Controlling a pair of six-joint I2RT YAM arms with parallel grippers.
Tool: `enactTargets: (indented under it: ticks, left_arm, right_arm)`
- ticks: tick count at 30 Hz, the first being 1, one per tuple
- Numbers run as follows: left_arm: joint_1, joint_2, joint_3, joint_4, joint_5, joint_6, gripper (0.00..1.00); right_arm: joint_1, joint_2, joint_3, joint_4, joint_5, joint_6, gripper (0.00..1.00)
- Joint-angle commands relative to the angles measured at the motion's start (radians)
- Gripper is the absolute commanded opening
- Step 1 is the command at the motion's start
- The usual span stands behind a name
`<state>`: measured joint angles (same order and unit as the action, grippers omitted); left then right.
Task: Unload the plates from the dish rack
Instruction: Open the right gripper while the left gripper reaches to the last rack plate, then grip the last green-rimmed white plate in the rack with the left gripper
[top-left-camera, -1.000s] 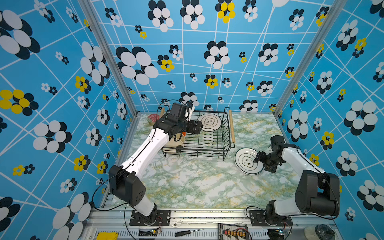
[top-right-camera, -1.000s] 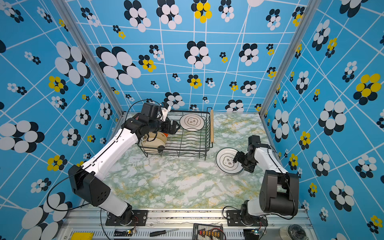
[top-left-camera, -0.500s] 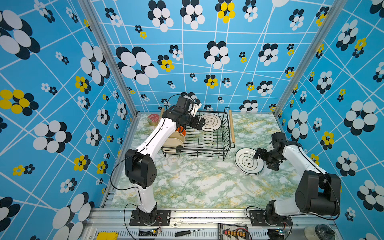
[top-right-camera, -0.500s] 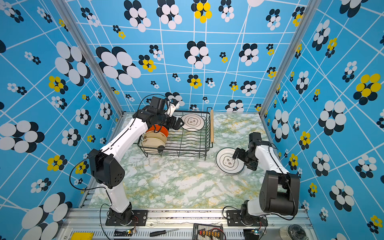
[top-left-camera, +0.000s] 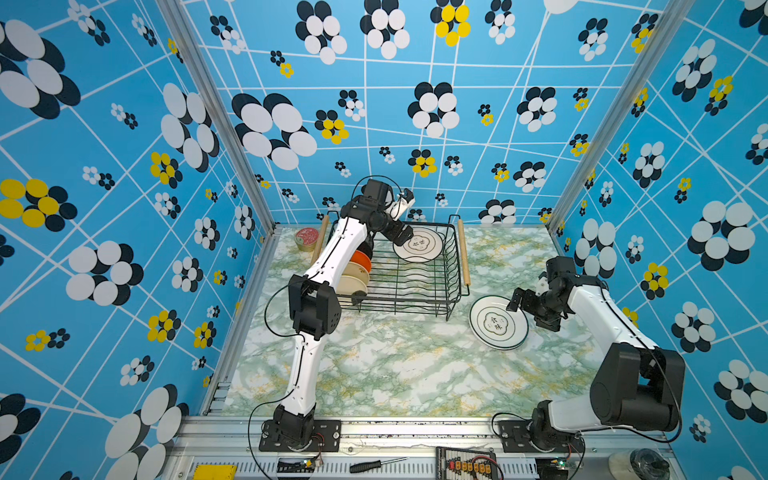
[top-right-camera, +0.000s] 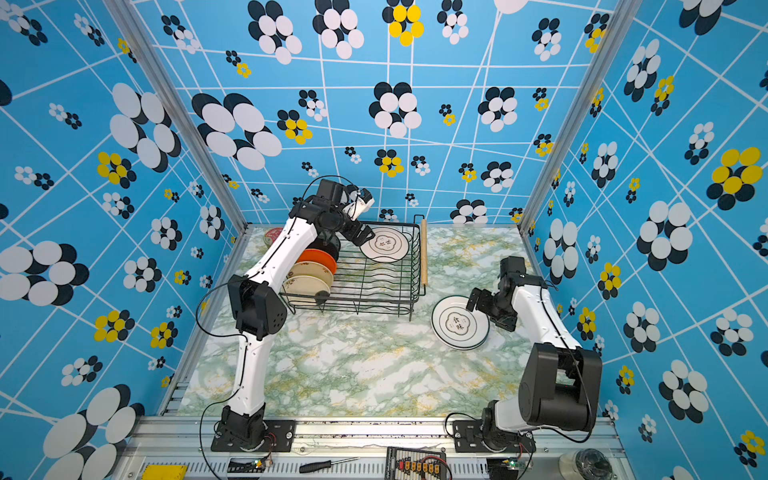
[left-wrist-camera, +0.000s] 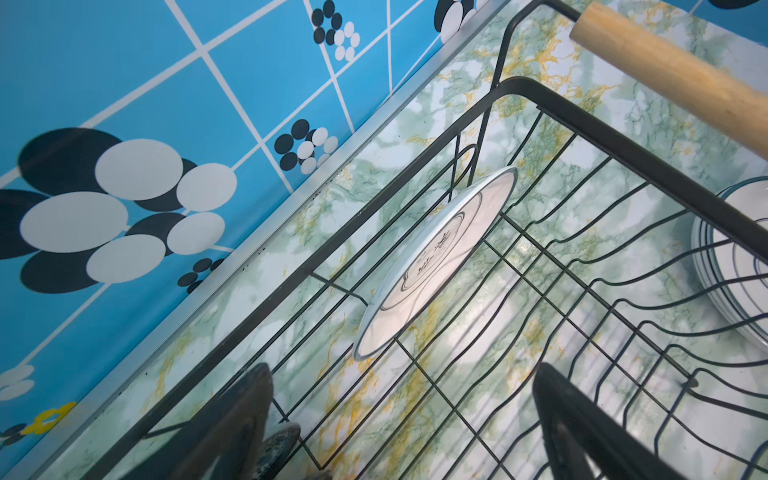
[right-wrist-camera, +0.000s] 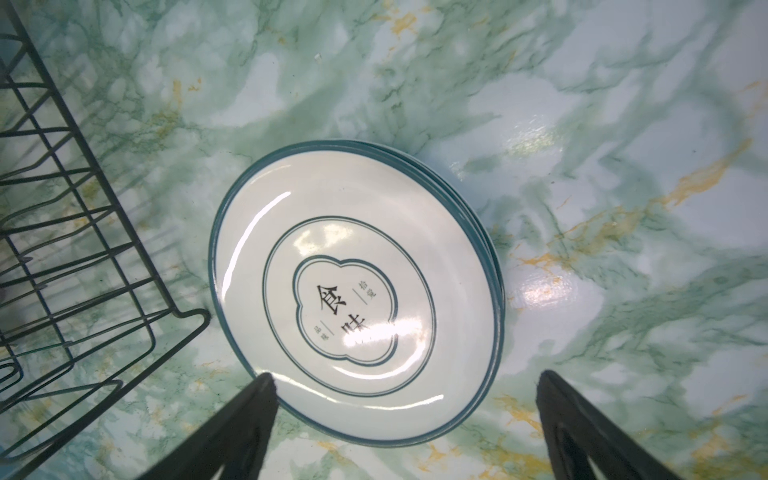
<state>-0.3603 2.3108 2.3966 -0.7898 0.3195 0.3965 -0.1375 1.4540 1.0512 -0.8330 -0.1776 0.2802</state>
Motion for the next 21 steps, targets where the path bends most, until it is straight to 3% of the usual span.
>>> enactTargets:
  ticks: [1,6,21]
  left_arm:
    - [0.02,0.034,0.041,-0.021,0.046,0.069,1.0]
    - [0.026,0.06,0.036,0.034,0.067,0.084,0.93]
    - [0.024,0.16,0.034,0.124,0.091,0.093,0.95]
  right_arm:
    - [0.006,-0.005,0.033,-0.012,-0.017,-0.016,0.99]
    - [0.006,0.0,0.051,-0.03,-0.014,-0.021,0.99]
    - [0.006,0.011,0.076,-0.051,-0.007,-0.002,0.99]
